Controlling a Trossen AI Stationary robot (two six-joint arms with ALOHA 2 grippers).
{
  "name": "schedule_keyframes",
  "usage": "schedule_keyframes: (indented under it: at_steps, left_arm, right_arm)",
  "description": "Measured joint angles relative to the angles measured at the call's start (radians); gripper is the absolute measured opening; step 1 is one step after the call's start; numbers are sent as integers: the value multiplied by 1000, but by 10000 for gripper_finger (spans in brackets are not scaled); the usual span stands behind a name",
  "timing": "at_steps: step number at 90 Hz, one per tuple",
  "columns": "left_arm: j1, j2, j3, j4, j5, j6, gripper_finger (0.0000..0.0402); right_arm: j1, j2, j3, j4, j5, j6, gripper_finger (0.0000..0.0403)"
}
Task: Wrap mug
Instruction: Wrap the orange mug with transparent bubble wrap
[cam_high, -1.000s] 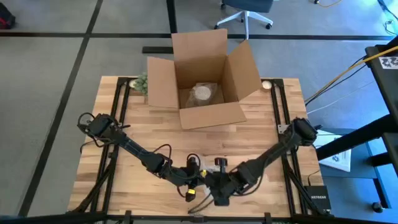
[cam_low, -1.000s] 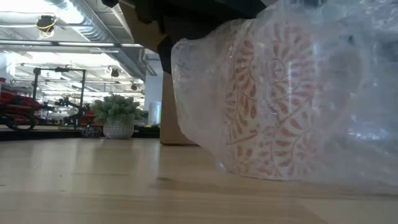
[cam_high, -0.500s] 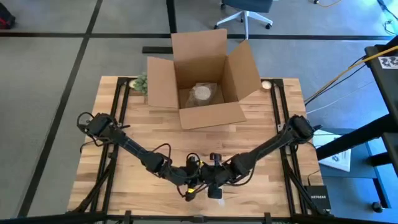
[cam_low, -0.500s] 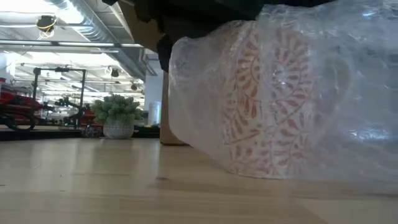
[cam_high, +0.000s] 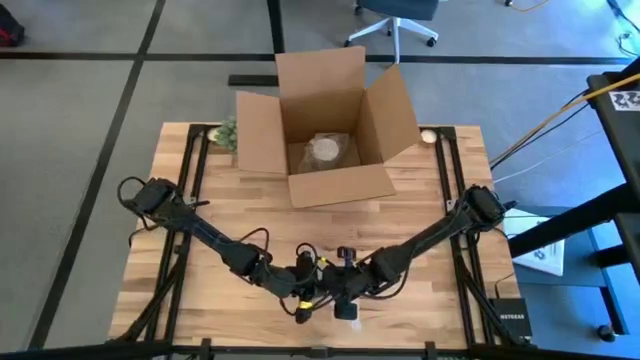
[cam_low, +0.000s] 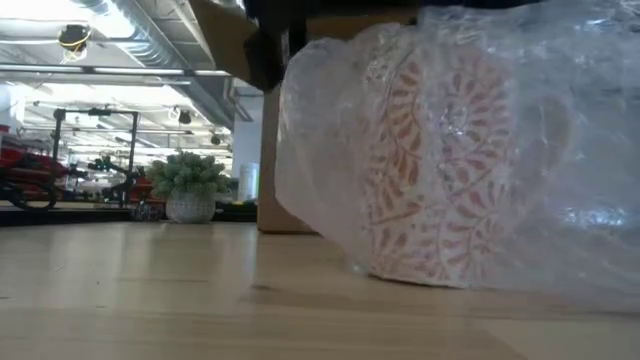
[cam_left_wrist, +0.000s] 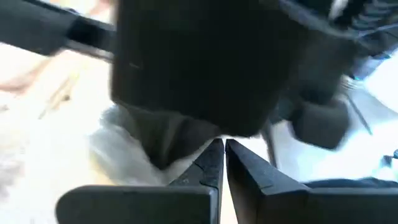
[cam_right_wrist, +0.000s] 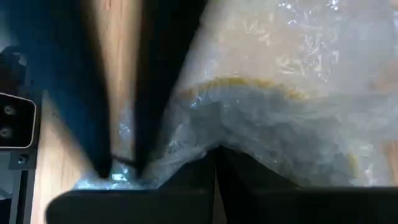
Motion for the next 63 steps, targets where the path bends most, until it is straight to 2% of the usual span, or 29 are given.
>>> schedule_keyframes:
  at_steps: [15,34,41,50,63]
  left_arm:
    - [16,35,1,-7,35,-25,0]
    - [9,34,1,-6,17,-5,0]
    - [9,34,1,-12,18,-7,0]
    - [9,34,2,-13,18,-7,0]
    - [9,34,2,-12,19,-8,0]
  right_arm:
    - [0,6,87,-143,-13,-38,0]
    - [1,-2,290,-414,-14,-59,0]
    - [10,-4,338,-427,-9,-62,0]
    - [23,-4,337,-403,-8,-58,0]
    - [30,11,233,-335,-24,-17,0]
